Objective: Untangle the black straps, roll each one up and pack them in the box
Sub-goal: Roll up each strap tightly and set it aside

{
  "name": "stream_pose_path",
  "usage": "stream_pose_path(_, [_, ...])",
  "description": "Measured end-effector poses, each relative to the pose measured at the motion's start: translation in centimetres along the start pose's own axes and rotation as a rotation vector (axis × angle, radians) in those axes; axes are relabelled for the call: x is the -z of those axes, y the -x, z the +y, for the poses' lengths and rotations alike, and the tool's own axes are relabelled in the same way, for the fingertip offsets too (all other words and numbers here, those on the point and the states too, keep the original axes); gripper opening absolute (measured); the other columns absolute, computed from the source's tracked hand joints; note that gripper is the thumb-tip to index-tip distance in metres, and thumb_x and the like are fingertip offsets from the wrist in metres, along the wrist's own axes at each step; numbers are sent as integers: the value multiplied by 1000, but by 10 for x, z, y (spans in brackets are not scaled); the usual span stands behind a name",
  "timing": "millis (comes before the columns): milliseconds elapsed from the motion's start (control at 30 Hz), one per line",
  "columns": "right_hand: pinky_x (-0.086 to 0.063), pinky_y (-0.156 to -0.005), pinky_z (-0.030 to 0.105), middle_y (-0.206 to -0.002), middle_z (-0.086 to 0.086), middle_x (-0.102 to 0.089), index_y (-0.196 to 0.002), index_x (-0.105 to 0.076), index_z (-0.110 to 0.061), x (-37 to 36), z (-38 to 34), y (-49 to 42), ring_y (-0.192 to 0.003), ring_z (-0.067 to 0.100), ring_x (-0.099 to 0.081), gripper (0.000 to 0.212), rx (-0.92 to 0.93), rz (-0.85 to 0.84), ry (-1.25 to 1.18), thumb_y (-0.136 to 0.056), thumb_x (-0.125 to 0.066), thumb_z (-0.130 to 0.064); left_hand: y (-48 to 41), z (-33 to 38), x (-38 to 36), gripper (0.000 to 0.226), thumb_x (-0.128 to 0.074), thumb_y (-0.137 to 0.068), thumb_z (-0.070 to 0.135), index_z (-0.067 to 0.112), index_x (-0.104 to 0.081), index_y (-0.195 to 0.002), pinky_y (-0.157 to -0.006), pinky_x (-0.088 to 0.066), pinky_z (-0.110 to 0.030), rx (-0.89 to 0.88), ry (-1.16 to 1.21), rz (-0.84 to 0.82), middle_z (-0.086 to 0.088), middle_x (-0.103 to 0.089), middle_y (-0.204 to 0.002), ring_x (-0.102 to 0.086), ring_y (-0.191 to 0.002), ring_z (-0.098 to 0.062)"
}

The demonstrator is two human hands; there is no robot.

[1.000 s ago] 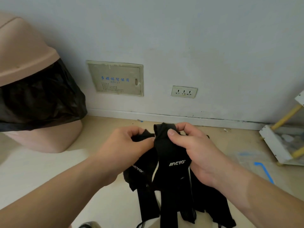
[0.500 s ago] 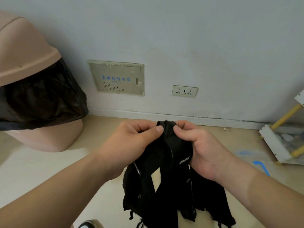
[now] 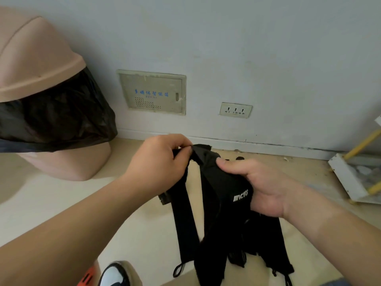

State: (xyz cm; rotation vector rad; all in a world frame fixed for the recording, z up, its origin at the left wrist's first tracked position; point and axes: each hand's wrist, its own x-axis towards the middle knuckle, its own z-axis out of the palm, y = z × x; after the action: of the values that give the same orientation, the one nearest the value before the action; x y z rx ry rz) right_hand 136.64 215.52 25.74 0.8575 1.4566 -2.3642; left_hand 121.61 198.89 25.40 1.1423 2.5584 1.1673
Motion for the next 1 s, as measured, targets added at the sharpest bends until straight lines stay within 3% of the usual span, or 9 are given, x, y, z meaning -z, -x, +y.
stream_pose_path(100, [-61, -60, 33, -88, 10, -77, -112, -77, -6, -1, -4, 0, -67, 21, -74, 26, 124, -33, -47, -93, -65, -18, 0, 1, -2, 13, -67, -99, 30, 37, -70, -88, -55, -47, -28, -71, -132, 92, 17, -64, -58, -58, -56, -1])
stream_pose_path(133, [-59, -55, 30, -87, 10, -76, -112, -77, -7, -2, -4, 1, -64, 20, -73, 24, 156, -35, -83, -96, -61, -14, 0, 1, -4, 9, -67, -99, 31, 36, -71, -93, -55, -48, -29, -85, -150, 107, 16, -65, -59, -59, -56, -2])
stream_pose_path(200, [-62, -63, 32, -99, 13, -78, -116, -78, -8, 1, -2, -2, -75, 23, -76, 27, 213, -11, -99, -100, -58, -11, -3, 2, -4, 5, -66, -101, 36, 33, -69, -104, -61, -56, -35, -29, -85, 80, 11, -70, -71, -66, -65, -10])
stream_pose_path(267, [-64, -72, 35, -114, 13, -80, -124, -77, -15, 2, 1, -7, -91, 26, -78, 29, 272, 81, -40, -103, -57, -12, -5, 3, 0, 14, -66, -102, 40, 31, -66, -114, -70, -60, -34, 165, 112, -7, 8, -74, -88, -72, -78, -12])
stream_pose_path(367, [-61, -72, 34, -118, 7, -81, -130, -73, -27, 9, 6, -17, -103, 25, -78, 33, 341, 294, 53, -107, -55, -11, -4, 2, 5, 16, -67, -103, 37, 22, -72, -101, -77, -61, -32, 387, 327, -75, 1, -79, -90, -76, -85, -17])
stream_pose_path(467, [-59, -81, 37, -121, 3, -80, -134, -71, -30, 14, 9, -26, -113, 26, -76, 33, 354, 383, 39, -108, -58, -16, 0, 8, 10, 17, -66, -103, 33, 18, -72, -97, -73, -60, -37, 406, 437, -121, -2, -78, -81, -77, -78, -23])
stream_pose_path(633, [-60, -99, 53, -118, 7, -81, -128, -74, -27, 10, 11, -31, -110, 31, -77, 24, 330, 363, 31, -109, -58, -23, 10, 30, 16, 11, -63, -104, 27, 16, -66, -101, -58, -53, -24, 344, 808, -290, -3, -73, -78, -68, -65, -15])
stream_pose_path(833, [-63, -76, 36, -108, 12, -82, -121, -76, -13, -4, 13, -27, -97, 27, -80, 22, 357, 308, 77, -108, -62, -24, 11, 20, 4, 12, -58, -108, 17, 18, -60, -120, -86, -61, -49, 235, 582, -427, -8, -82, -95, -78, -89, -30])
stream_pose_path(1000, [-59, -98, 45, -120, 6, -80, -128, -74, -20, -9, 11, -22, -114, 25, -77, 29, 397, 198, 77, -112, -53, -33, 11, 11, 1, 2, -64, -105, 18, 19, -65, -105, -85, -60, -52, 179, 501, -349, -13, -80, -92, -69, -78, -24])
